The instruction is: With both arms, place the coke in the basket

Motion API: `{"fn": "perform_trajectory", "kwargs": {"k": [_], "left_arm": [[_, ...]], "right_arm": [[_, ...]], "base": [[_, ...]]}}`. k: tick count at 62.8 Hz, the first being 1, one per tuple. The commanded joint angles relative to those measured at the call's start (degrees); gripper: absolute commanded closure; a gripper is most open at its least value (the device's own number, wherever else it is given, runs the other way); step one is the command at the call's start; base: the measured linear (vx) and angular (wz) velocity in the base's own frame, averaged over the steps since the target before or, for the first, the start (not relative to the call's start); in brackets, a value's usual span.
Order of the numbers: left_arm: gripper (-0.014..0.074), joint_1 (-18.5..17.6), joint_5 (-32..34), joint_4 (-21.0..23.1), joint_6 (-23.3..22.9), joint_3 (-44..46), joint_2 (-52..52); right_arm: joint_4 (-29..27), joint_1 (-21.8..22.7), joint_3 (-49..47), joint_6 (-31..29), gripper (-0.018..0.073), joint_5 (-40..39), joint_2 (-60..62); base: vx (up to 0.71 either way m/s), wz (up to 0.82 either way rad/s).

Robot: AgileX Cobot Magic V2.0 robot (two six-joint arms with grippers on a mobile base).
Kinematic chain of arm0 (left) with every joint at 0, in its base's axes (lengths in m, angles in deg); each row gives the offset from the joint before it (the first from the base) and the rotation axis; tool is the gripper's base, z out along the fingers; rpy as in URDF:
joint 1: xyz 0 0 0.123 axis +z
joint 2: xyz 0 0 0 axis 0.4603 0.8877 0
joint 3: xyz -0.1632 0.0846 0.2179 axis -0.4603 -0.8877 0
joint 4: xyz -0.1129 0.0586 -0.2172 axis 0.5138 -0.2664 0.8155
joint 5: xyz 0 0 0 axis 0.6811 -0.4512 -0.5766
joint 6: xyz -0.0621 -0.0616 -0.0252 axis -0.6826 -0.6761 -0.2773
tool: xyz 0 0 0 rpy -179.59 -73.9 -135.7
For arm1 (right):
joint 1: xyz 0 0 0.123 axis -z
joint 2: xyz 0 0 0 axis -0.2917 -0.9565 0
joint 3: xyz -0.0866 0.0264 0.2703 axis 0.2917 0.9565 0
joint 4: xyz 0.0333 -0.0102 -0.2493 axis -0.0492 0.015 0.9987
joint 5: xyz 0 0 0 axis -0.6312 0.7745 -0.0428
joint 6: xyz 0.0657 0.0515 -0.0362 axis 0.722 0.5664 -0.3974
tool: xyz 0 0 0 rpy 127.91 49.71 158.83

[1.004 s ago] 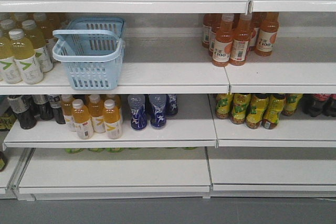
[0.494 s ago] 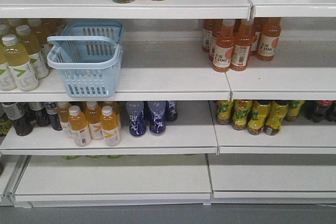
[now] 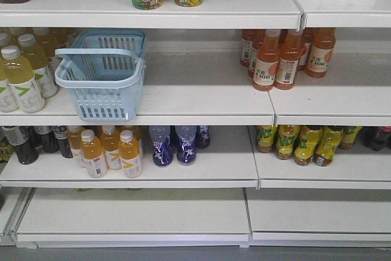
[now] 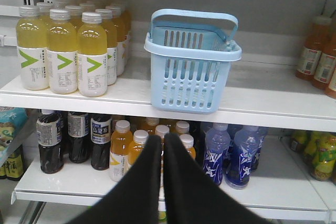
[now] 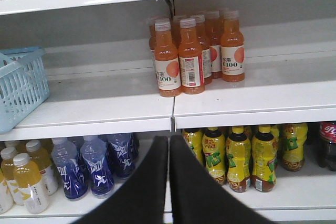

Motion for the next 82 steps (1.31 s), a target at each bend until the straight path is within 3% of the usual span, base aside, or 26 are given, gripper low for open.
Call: {"fn": "perform_trajectory", "kwargs": {"k": [1,82], "left_arm": [[0.0603,0.03,4.0,0.37,-0.19,-0.72,-1.18],[0.0603,0.03,4.0,0.37,-0.19,-0.72,-1.18]], "right_arm": [[0.22,-0.07,0.87,-0.51,0.0564,-4.1,0.88],[0.22,-0.07,0.87,-0.51,0.0564,-4.1,0.88]], "base": [[0.06,0.02],[0.03,0.0]]}}
